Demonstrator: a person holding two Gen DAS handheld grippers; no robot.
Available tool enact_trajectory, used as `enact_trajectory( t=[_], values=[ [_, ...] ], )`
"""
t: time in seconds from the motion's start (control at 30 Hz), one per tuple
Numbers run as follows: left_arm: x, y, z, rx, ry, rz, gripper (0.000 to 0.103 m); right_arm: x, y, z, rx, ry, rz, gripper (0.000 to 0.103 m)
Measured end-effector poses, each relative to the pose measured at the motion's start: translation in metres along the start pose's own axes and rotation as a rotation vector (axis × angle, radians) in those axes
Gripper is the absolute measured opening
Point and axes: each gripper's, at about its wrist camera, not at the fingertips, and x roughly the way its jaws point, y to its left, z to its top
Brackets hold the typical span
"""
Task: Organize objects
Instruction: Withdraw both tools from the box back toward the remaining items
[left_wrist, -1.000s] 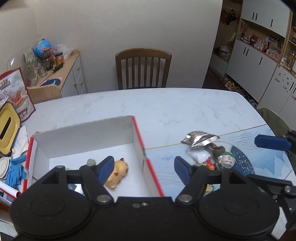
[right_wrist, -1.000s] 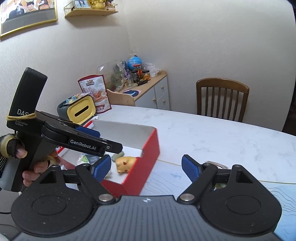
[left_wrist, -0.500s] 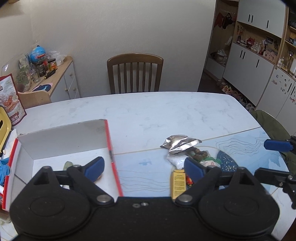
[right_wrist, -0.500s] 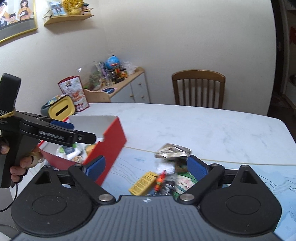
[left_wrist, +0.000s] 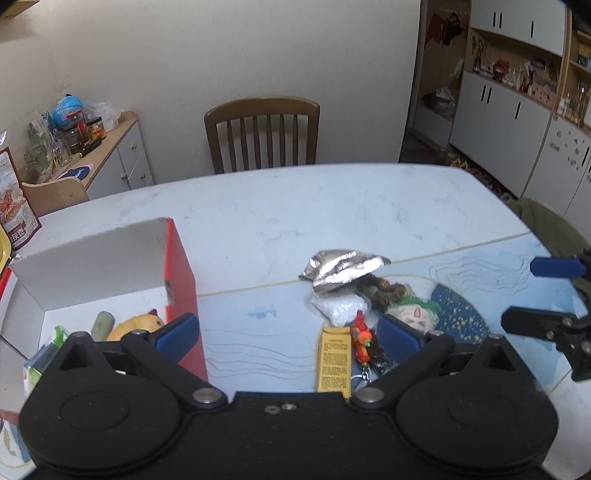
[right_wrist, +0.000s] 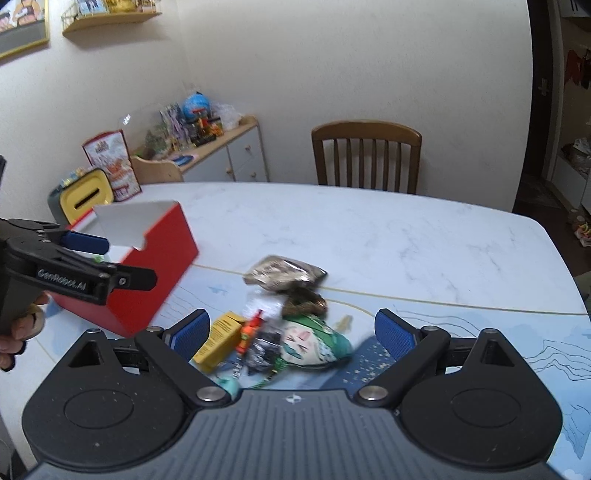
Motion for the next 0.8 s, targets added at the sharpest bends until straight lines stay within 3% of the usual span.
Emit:
enact_trajectory(
  t=[0.33, 0.8],
  values=[
    [0.03, -0.016, -0.01, 0.012, 0.061, 0.001, 0.102, 0.041, -0.029, -0.006, -0.02, 0.086, -0.027, 0.097],
    [0.077, -0.017, -0.017, -0.003, 0.15, 0.011, 0.102, 0.096, -0.051, -0.013, 0.013, 0.177, 0.01, 0.096]
  ],
)
